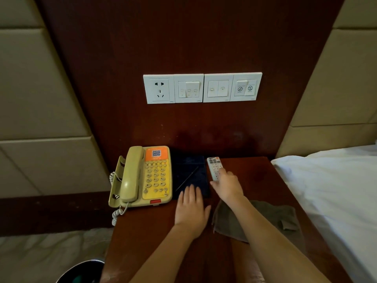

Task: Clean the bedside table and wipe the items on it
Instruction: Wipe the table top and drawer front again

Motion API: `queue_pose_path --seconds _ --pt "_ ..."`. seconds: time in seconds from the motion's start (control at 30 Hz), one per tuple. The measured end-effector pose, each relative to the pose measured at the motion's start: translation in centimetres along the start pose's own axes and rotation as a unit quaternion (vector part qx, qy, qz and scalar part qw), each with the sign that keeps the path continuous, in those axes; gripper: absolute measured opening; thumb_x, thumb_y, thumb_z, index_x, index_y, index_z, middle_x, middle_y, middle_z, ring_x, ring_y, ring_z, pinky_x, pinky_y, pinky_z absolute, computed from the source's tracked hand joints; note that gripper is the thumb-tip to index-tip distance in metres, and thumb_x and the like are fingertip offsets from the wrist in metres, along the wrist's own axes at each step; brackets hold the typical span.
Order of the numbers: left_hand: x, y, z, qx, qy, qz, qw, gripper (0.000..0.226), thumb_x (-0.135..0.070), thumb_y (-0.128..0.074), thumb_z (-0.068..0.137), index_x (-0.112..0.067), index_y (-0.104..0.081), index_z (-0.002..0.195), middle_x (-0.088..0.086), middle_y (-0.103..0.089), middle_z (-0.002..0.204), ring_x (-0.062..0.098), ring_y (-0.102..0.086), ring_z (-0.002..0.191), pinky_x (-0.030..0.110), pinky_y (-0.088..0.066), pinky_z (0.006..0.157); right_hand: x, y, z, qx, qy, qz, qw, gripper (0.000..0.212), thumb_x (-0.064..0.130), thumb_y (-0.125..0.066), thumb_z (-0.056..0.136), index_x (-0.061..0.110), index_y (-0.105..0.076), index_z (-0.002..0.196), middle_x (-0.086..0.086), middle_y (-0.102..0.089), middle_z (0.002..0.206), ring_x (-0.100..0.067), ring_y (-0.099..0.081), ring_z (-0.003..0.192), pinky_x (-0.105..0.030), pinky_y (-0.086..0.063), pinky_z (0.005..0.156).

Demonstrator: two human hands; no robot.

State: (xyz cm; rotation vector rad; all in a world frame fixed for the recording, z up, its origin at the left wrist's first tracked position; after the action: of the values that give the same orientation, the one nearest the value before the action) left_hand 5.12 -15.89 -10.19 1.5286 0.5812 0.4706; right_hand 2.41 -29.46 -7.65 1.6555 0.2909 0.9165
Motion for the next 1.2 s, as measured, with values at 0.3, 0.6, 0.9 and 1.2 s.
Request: queue_pose_path --seconds 0.3,0.6,0.9,1.2 --pt "0.8 -0.9 -0.1 0.091 -0.003 0.006 0.996 0.072 -0.054 -0.015 0.099 -0.010 0.010 0.150 0.010 0.017 0.158 0.023 0.014 0.146 0.037 0.000 0.120 0.7 -1.5 -0.3 0.050 0.061 -0.035 0.996 0.065 0.035 -0.049 0.096 0.023 -0.018 0.151 -0.011 -0.036 0.143 -0.029 -0.038 0.127 -0.038 -0.045 0.098" --pt "0.0 -1.4 -1.1 0.126 -0.006 0.023 0.992 0.071 -0.057 -0.012 0.098 -0.016 0.017 0.149 0.010 0.026 0.155 0.025 0.022 0.144 0.040 0.002 0.119 0.1 -1.4 -0.4 0.077 0.054 -0.084 0.992 0.063 0.039 -0.045 0.097 0.029 -0.013 0.151 -0.007 -0.024 0.153 -0.031 -0.036 0.130 -0.045 -0.042 0.100" --pt "0.5 -1.0 -0.6 0.128 -0.001 0.027 0.991 0.071 -0.057 -0.009 0.098 -0.015 0.014 0.150 0.012 0.021 0.156 0.026 0.018 0.145 0.039 0.002 0.120 -3.0 0.9 -4.2 0.026 0.097 -0.099 0.990 0.058 0.046 -0.031 0.100 0.025 -0.015 0.152 -0.008 -0.011 0.159 -0.027 -0.019 0.143 -0.043 -0.028 0.112" --pt "-11.4 -1.2 -2.4 0.062 -0.144 0.006 0.988 0.055 -0.032 -0.013 0.104 -0.010 0.005 0.151 0.005 0.012 0.160 0.017 0.011 0.147 0.035 0.008 0.116 -11.3 1.2 -10.5 0.079 0.071 -0.156 0.982 0.090 0.066 0.024 0.076 0.038 -0.018 0.150 0.005 -0.009 0.161 -0.021 -0.013 0.147 -0.051 -0.012 0.115"
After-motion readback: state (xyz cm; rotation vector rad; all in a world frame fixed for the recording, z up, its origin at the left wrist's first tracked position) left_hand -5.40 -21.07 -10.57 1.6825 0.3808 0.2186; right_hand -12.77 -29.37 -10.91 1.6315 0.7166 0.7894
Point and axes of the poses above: each hand's wrist, its own z-axis towards the middle knuckle, its own y-axis out of the back of the hand, x = y × z, the point moved 5 cm from there along z, towards the middle knuckle
